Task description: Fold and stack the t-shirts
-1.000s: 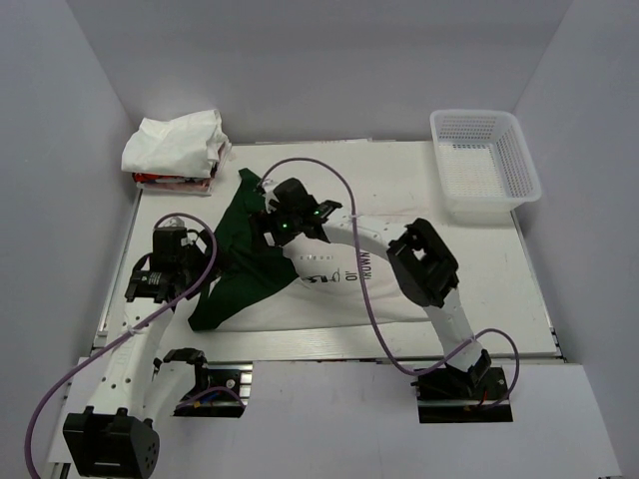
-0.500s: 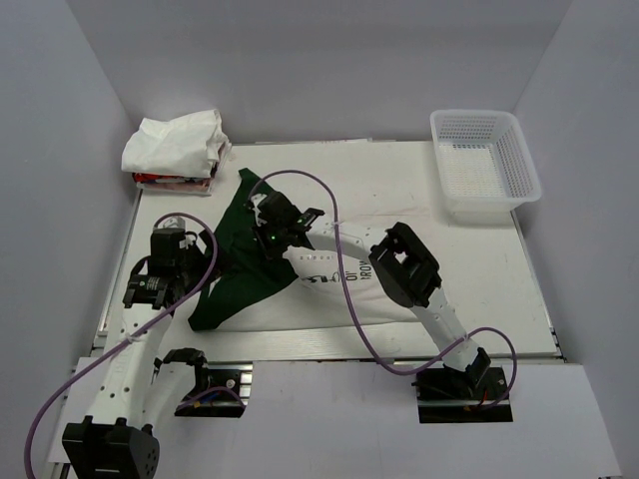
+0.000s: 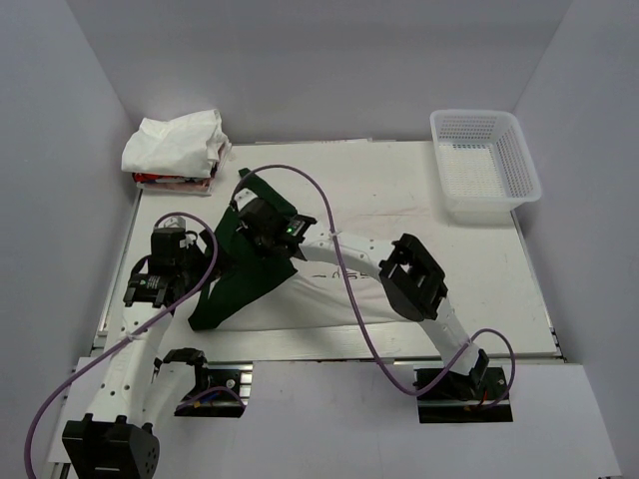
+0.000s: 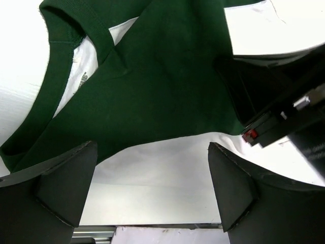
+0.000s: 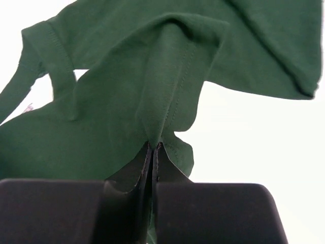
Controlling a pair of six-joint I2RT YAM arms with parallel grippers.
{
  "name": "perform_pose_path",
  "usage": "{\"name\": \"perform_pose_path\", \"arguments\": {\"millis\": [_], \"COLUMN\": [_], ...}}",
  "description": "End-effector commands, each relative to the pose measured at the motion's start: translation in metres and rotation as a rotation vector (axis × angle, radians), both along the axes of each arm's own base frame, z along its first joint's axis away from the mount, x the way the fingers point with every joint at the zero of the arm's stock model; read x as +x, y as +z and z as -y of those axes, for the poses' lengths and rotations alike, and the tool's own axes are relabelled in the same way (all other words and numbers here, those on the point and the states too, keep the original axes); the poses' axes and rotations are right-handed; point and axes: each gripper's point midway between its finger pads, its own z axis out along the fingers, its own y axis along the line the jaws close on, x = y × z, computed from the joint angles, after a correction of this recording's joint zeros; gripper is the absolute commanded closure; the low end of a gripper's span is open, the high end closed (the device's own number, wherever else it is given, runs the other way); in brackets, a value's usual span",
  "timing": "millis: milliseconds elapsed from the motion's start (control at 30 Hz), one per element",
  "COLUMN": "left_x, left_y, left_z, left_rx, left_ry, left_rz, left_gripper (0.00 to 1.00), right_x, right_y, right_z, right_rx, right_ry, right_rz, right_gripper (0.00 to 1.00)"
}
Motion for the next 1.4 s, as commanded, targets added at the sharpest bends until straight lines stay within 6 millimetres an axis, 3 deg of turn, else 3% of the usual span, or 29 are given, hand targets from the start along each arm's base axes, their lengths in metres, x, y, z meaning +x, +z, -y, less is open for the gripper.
{"name": "perform_pose_path", "arguments": {"millis": [0,67,100,133,167,300,400,467,500,633,700,767,800,1000,1200,1233,1300,1333,1367], "left_x": [0.003,0.003,0.003,0.003,0.003,0.003,0.003,0.003,0.003,0.003,0.003,0.003,0.003,0.003,0.004,0.004,0.002,0.002,0.002], "left_y": [0.002,0.0,0.0,0.0,0.0,-0.002,-0.002,-0.004,-0.004,-0.006,-0.008,-0.008,-0.01,-0.012,-0.014,-0.016,-0.017,-0.017,-0.017], "left_z": [0.002,0.003,0.003,0.003,0.003,0.003,0.003,0.004,0.004,0.004,0.005,0.005,0.005,0.006,0.004,0.004,0.003,0.003,0.003], "left_rx": [0.0,-0.006,-0.006,-0.006,-0.006,-0.005,-0.005,-0.005,-0.005,-0.004,-0.005,-0.005,-0.004,-0.01,-0.01,-0.01,-0.003,-0.003,-0.003], "left_ry": [-0.016,-0.022,-0.022,-0.022,-0.022,-0.022,-0.022,-0.022,-0.022,-0.022,-0.035,-0.035,-0.035,-0.041,-0.032,-0.032,-0.026,-0.025,-0.025], "left_rz": [0.02,0.011,0.01,0.01,0.01,0.001,0.001,-0.009,-0.009,-0.019,-0.027,-0.027,-0.036,-0.046,-0.055,-0.064,-0.073,-0.073,-0.073], "left_gripper": [0.0,0.0,0.0,0.0,0.0,0.0,0.0,0.0,0.0,0.0,0.0,0.0,0.0,0.0,0.0,0.0,0.0,0.0,0.0], "right_x": [0.018,0.022,0.027,0.027,0.03,0.022,0.014,0.017,0.013,0.013,-0.003,-0.011,-0.016,-0.039,-0.054,-0.057,-0.045,-0.037,-0.025], "right_y": [0.029,0.027,0.023,0.014,0.019,0.009,0.019,0.044,0.028,0.021,0.018,0.02,0.037,0.057,0.042,0.027,0.02,-0.002,0.001], "right_z": [0.013,0.016,0.022,0.024,0.024,0.025,0.028,0.027,0.034,0.048,0.041,0.043,0.036,0.022,0.008,0.006,0.005,0.009,0.008], "right_rx": [-0.053,-0.074,-0.107,-0.131,-0.126,-0.093,-0.025,0.077,0.078,0.131,0.211,0.244,0.302,0.334,0.397,0.385,0.378,0.34,0.351], "right_ry": [-0.131,-0.17,-0.221,-0.233,-0.25,-0.264,-0.241,-0.257,-0.265,-0.279,-0.157,-0.093,-0.02,0.187,0.256,0.268,0.215,0.173,0.149], "right_rz": [0.178,0.208,0.242,0.245,0.246,0.146,0.126,0.119,0.068,-0.061,-0.189,-0.207,-0.194,-0.157,-0.252,-0.29,-0.3,-0.316,-0.306], "right_gripper": [1.0,1.0,0.34,0.33,0.1,0.1,0.1,0.1,0.1,0.1,0.1,0.1,0.1,0.1,0.1,0.1,0.1,0.1,0.1]}}
